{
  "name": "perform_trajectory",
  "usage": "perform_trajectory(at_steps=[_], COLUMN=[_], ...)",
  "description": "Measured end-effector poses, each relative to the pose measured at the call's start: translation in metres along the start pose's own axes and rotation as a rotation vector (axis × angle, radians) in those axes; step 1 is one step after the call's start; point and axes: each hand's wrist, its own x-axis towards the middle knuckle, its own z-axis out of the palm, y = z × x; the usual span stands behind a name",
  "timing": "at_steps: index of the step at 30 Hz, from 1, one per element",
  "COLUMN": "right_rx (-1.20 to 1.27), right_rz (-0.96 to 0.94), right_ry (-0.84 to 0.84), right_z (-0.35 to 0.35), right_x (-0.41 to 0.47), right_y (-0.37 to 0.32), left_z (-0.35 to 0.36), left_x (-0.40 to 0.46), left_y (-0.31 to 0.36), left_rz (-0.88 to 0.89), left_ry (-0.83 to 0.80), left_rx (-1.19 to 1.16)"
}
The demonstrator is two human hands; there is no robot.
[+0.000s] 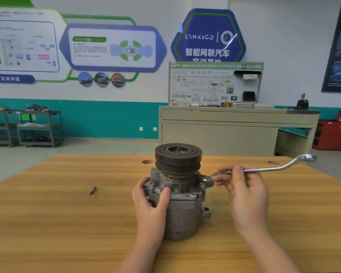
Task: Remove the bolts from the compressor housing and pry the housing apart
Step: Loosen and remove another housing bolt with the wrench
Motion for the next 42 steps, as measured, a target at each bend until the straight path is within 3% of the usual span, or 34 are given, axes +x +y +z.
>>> perform_trajectory(at_steps=[11,16,18,21,23,27,29,32,36,42], right_rx=[-0.635,-0.619,-0.435,0.060,0.234,0.370,0.451,0.487,0.156,-0.108], right_rz=[-0.557,-0.695,-0.570,-0.157,0.113,0.627,0.703,0.502,0.132,-0.117], right_ry=[-0.020,-0.033,0.082,0.335,0.426,0.296,0.175,0.087,0.034,-0.033], right_z=[0.014,0.031,0.033,0.035,0.029,0.014,0.008,0.001,-0.002,0.004], right_x=[-0.028,-0.032,-0.029,-0.021,-0.008,0.031,0.042,0.043,0.022,-0.006], right_y=[0.010,0.019,0.020,0.017,0.017,0.011,0.005,-0.006,-0.009,-0.002], left_z=[0.000,0.000,0.000,0.000,-0.001,0.000,-0.001,-0.002,-0.003,-0.001], left_x=[0.002,0.001,0.000,0.000,0.000,-0.001,-0.001,-0.001,0.000,0.001], left_y=[-0.005,-0.005,-0.005,-0.003,-0.003,-0.001,-0.002,-0.003,-0.006,-0.010], left_rz=[0.015,-0.006,-0.009,-0.016,-0.021,-0.020,-0.027,-0.018,-0.014,-0.018], left_ry=[0.017,0.008,0.001,-0.003,-0.003,-0.001,-0.008,-0.021,-0.049,-0.024], left_rx=[0.003,-0.006,-0.008,-0.010,-0.012,-0.018,-0.025,-0.024,-0.037,-0.020])
